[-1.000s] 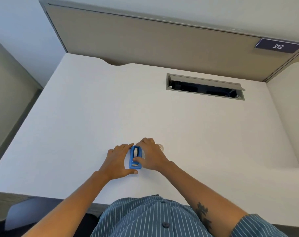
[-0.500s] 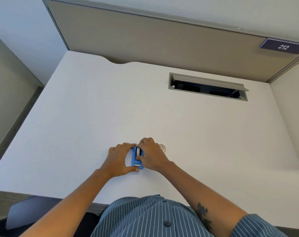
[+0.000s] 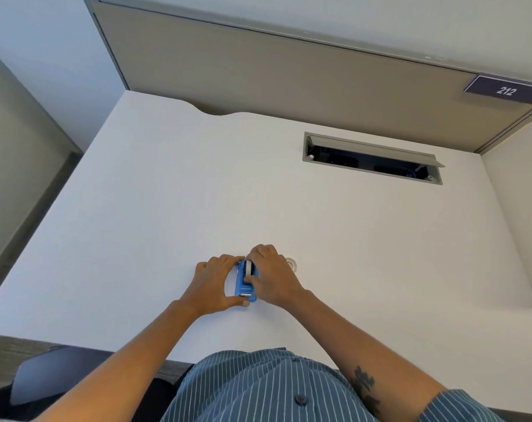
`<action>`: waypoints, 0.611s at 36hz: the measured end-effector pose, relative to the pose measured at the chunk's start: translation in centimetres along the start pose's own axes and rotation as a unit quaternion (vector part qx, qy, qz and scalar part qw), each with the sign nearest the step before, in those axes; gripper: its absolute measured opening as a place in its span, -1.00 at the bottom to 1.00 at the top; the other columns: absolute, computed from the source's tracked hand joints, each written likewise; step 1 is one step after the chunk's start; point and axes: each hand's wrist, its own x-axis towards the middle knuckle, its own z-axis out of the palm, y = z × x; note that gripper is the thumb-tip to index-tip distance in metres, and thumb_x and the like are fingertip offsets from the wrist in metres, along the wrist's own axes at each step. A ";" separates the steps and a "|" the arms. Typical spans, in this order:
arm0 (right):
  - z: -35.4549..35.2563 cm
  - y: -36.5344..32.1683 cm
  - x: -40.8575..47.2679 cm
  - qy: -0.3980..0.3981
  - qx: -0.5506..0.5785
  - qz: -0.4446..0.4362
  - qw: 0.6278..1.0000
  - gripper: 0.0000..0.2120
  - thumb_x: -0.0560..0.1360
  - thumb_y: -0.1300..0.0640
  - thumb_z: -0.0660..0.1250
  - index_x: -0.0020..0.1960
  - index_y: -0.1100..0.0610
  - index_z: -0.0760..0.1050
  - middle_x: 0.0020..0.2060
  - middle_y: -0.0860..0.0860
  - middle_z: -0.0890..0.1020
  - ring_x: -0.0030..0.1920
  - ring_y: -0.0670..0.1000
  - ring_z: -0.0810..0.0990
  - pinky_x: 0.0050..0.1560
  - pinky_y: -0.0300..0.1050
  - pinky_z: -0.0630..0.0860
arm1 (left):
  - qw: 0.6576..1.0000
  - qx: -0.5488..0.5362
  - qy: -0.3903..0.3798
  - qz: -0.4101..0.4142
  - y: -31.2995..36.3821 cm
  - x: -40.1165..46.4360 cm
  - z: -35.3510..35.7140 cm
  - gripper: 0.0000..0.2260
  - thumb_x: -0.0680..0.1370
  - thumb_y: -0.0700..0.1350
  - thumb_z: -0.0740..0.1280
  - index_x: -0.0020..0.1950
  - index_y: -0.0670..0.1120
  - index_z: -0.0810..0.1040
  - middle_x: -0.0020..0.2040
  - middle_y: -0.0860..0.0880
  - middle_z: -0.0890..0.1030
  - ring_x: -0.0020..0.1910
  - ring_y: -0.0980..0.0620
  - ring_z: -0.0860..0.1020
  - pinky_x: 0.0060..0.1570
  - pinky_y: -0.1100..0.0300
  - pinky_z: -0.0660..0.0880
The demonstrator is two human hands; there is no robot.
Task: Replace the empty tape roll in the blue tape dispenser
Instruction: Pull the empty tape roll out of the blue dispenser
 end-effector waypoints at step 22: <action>-1.3 0.1 -1.2 0.112 0.275 0.075 0.952 -0.63 0.62 0.28 0.47 0.40 0.11 0.58 0.23 0.02 0.61 0.14 0.04 0.64 0.06 -0.33 0.50 | 0.958 -0.251 0.127 -0.059 3.4 0.2 -2.4 -0.66 0.69 -0.09 0.37 0.48 0.00 0.55 0.27 0.08 0.70 0.20 0.11 0.65 0.30 0.14 0.54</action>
